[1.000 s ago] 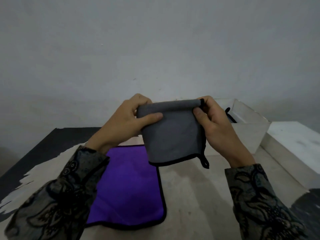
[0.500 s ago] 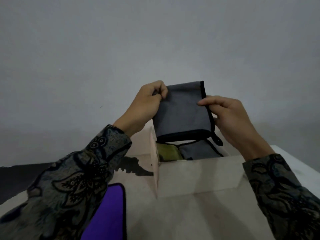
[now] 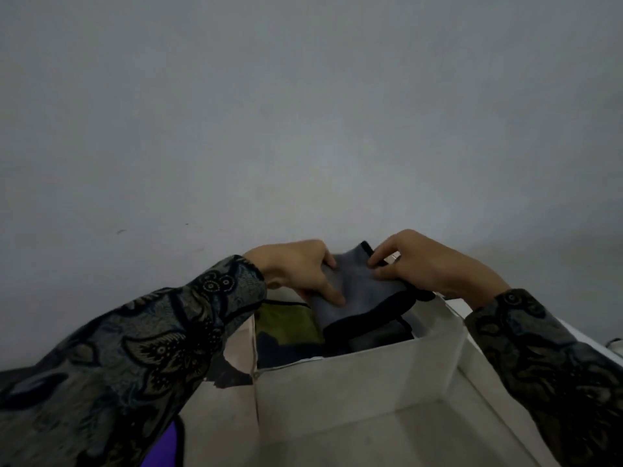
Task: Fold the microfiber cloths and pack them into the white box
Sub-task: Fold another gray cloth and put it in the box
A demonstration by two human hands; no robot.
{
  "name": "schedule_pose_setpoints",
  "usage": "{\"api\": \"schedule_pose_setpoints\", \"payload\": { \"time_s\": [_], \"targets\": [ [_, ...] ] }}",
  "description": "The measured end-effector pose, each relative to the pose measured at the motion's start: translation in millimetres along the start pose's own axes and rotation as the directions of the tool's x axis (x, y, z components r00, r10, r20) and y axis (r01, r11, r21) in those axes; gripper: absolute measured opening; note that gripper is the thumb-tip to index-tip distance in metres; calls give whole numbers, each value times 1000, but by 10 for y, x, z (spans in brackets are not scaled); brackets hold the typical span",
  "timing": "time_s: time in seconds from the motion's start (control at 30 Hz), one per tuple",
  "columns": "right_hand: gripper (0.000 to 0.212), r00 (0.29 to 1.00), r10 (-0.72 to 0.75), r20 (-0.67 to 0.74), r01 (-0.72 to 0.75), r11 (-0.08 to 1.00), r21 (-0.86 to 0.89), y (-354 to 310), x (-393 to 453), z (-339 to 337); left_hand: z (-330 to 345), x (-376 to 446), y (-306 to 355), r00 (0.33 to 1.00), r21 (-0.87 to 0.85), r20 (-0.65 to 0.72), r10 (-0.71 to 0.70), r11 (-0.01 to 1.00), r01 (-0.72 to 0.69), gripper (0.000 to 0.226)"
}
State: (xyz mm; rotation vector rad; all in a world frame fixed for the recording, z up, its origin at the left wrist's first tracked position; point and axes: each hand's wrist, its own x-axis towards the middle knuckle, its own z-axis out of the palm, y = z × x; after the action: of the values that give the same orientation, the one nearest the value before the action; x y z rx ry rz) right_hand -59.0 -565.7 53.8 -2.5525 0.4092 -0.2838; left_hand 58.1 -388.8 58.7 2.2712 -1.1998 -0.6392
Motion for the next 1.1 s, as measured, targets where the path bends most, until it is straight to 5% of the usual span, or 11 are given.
{"api": "schedule_pose_setpoints", "payload": {
  "time_s": [0.27, 0.4, 0.5, 0.6, 0.73, 0.87, 0.93, 1.1],
  "targets": [
    [21, 968, 66, 244, 48, 899, -434, 182, 91, 278, 455, 432, -9, 958, 91, 236, -162, 985, 144, 49],
    [33, 954, 122, 273, 55, 826, -562, 224, 96, 418, 680, 541, 56, 923, 129, 325, -204, 977, 171, 11],
    [34, 955, 120, 273, 81, 777, -624, 310, 111, 540, 838, 653, -3, 912, 374, 308, -271, 916, 146, 50],
    [32, 958, 120, 259, 91, 731, -676, 314, 43, 600, 928, 655, -82, 966, 707, 177, -189, 707, 9, 70],
    [30, 970, 82, 229, 101, 722, -685, 339, 25, 610, 939, 613, -127, 993, 713, 110, 46, 693, -111, 72],
    [34, 952, 92, 291, 113, 780, -616, 382, -44, 578, 919, 595, -41, 943, 655, 317, -105, 743, -138, 29],
    [34, 961, 76, 267, 106, 790, -604, 348, -111, 511, 871, 562, -10, 917, 644, 382, -115, 744, -175, 25],
    [9, 986, 85, 142, 10, 824, -567, 121, -135, 205, 632, 373, 93, 966, 560, 256, -25, 819, -127, 25]
  ]
}}
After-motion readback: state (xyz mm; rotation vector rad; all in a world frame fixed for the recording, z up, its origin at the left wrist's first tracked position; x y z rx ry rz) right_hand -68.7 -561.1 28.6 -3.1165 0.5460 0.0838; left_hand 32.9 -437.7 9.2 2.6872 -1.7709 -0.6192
